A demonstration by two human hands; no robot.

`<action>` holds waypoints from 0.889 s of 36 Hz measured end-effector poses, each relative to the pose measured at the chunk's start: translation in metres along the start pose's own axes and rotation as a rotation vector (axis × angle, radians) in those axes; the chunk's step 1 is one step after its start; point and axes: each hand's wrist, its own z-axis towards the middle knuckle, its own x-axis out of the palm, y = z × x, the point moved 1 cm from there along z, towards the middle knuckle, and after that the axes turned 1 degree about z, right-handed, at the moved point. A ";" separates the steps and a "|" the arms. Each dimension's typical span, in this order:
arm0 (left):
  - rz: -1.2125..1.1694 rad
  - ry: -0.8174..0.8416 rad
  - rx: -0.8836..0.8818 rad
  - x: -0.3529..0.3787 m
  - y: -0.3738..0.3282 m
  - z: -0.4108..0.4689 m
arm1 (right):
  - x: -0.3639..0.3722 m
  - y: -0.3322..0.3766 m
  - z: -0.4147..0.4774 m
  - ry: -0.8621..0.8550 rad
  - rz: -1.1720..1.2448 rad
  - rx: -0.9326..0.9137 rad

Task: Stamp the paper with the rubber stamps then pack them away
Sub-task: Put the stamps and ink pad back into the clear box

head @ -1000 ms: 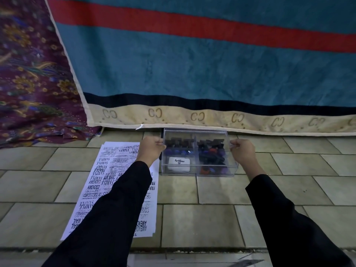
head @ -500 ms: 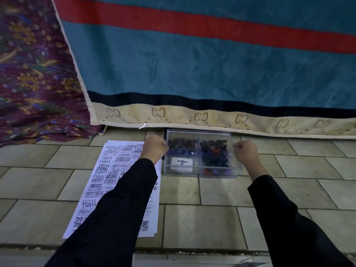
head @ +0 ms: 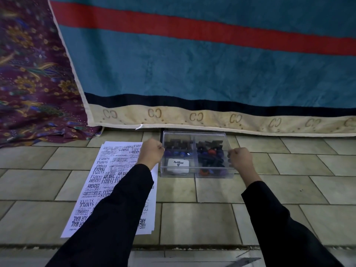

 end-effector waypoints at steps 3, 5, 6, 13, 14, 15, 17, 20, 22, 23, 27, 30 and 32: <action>0.064 0.000 0.020 0.000 0.002 -0.009 | -0.005 -0.003 -0.012 0.009 -0.026 -0.028; 0.067 0.005 0.011 -0.001 0.005 -0.016 | -0.009 -0.005 -0.023 0.017 -0.059 -0.048; 0.058 0.012 0.007 -0.001 0.007 -0.019 | -0.010 -0.007 -0.030 0.016 -0.075 -0.059; -0.009 0.048 -0.002 -0.004 0.021 -0.044 | -0.017 -0.024 -0.064 0.024 -0.074 -0.069; -0.007 0.045 -0.001 -0.003 0.023 -0.047 | -0.017 -0.026 -0.067 0.026 -0.072 -0.075; -0.006 0.042 -0.005 -0.003 0.025 -0.051 | -0.018 -0.029 -0.070 0.025 -0.068 -0.085; -0.005 0.040 -0.017 -0.003 0.028 -0.058 | -0.018 -0.033 -0.074 0.019 -0.059 -0.093; 0.019 0.027 -0.019 -0.003 0.030 -0.066 | -0.019 -0.037 -0.078 0.006 -0.054 -0.104; 0.025 0.030 -0.004 -0.004 0.029 -0.069 | -0.018 -0.039 -0.079 0.000 -0.042 -0.117; 0.019 0.031 0.002 -0.004 0.029 -0.070 | -0.018 -0.039 -0.079 -0.005 -0.036 -0.118; -0.030 0.025 -0.007 -0.003 0.030 -0.068 | -0.016 -0.040 -0.080 -0.023 -0.014 -0.103; -0.151 0.037 -0.076 0.000 0.035 -0.065 | -0.016 -0.041 -0.081 -0.034 0.013 -0.105; -0.202 0.054 -0.114 0.001 0.038 -0.062 | -0.016 -0.042 -0.082 -0.039 0.037 -0.096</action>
